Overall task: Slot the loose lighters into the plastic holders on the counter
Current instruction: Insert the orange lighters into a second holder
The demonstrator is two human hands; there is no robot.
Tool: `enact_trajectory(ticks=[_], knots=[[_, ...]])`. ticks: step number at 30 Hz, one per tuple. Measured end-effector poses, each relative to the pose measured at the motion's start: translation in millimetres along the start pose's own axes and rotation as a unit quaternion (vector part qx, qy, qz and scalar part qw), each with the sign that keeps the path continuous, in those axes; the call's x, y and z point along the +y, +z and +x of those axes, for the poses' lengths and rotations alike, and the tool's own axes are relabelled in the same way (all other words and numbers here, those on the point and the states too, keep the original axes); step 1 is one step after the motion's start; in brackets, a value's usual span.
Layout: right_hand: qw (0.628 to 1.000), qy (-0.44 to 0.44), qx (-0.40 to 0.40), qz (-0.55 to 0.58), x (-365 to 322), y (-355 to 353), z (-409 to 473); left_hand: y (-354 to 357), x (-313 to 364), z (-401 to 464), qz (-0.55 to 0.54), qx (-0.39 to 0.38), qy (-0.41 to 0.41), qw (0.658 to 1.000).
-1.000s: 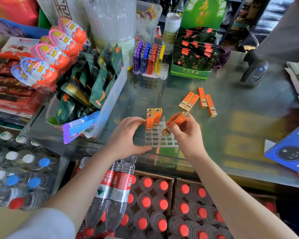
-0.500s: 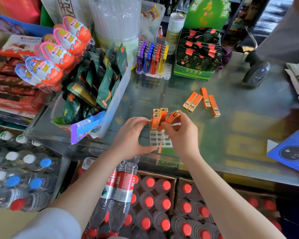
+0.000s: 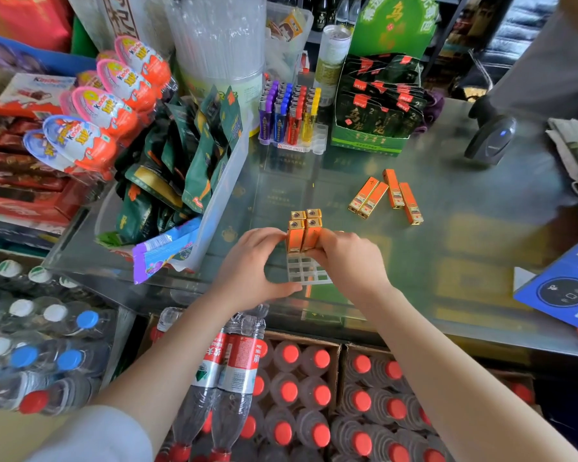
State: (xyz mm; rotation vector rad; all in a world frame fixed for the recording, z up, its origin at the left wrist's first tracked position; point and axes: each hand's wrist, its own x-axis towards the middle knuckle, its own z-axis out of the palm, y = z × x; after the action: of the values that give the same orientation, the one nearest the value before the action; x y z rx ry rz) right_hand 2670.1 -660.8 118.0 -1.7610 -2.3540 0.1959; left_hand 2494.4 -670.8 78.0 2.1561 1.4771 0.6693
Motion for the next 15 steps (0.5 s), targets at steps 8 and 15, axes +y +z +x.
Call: enact_trajectory(ticks=[8,15], knots=[[0.975,0.048,0.042,0.215,40,-7,7,0,2,0,0.014,-0.008,-0.014,1.000],[0.949,0.264,0.096,0.144,63,1,49,-1,4,0,0.020,-0.006,-0.021,1.000]])
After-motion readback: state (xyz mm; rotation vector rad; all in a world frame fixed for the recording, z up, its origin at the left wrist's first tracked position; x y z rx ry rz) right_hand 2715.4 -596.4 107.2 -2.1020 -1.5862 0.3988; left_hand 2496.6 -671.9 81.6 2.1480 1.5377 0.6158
